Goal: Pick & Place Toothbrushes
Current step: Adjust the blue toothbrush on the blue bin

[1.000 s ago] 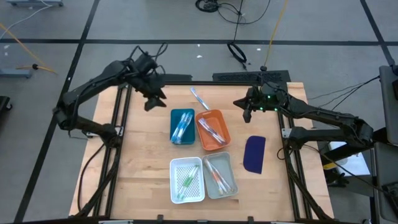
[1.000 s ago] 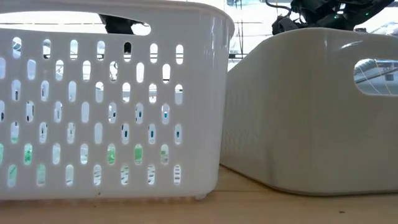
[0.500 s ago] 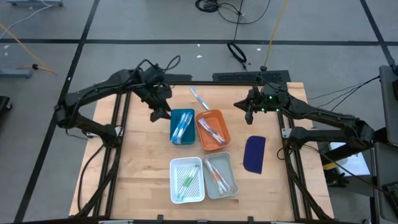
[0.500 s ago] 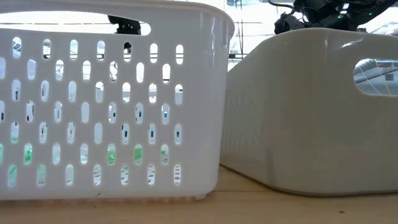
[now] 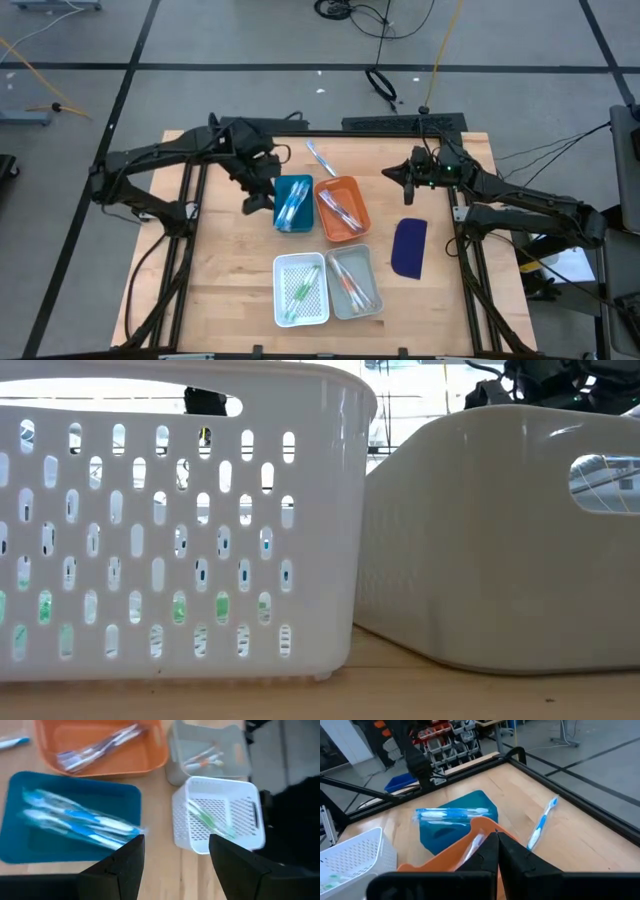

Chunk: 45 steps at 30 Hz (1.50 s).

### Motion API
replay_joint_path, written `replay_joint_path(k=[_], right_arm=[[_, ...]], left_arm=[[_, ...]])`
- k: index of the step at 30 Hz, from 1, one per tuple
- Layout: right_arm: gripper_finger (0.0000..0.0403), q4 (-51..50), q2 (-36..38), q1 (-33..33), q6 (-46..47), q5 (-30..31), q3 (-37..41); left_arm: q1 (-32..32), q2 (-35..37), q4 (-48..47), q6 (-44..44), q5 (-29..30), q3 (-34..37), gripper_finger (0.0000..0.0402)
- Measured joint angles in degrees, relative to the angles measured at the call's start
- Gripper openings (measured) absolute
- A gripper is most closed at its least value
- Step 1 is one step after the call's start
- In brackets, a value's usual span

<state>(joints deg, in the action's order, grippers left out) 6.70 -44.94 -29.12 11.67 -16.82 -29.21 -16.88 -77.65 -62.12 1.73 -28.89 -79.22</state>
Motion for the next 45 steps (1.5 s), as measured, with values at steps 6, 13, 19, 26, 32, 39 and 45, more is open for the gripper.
replay_joint_path(k=[6,13,19,26,32,39,45], right_arm=[[0.0000,0.0,0.1,0.0,0.1,0.0,0.2],[0.0000,-0.1,0.1,0.0,0.1,-1.7,0.2],[0.0000,-0.1,0.1,0.0,0.1,-3.0,0.2],[0.0000,-0.3,0.1,0.0,0.1,-2.9,0.2],[0.0000,-1.0,0.1,0.0,-0.2,-2.9,0.2],[0.0000,-1.0,0.1,0.0,-0.3,-2.9,0.2],[0.0000,-1.0,0.1,0.0,-0.3,-2.9,0.2]], left_arm=[[5.0,0.0,4.6,-12.0,13.0,0.0,0.0223],[5.3,-2.0,4.6,-23.1,25.1,-0.1,0.0223],[0.8,-7.8,3.8,-28.1,18.7,0.0,0.0223],[-0.4,-12.4,2.3,-29.6,13.2,0.0,0.0223],[-0.5,-15.3,-0.7,-30.0,13.5,0.0,0.0223],[-0.8,-18.0,-0.8,-27.2,13.9,0.0,0.0223],[-1.4,-19.5,-0.8,-26.2,13.9,0.0,0.0223]])
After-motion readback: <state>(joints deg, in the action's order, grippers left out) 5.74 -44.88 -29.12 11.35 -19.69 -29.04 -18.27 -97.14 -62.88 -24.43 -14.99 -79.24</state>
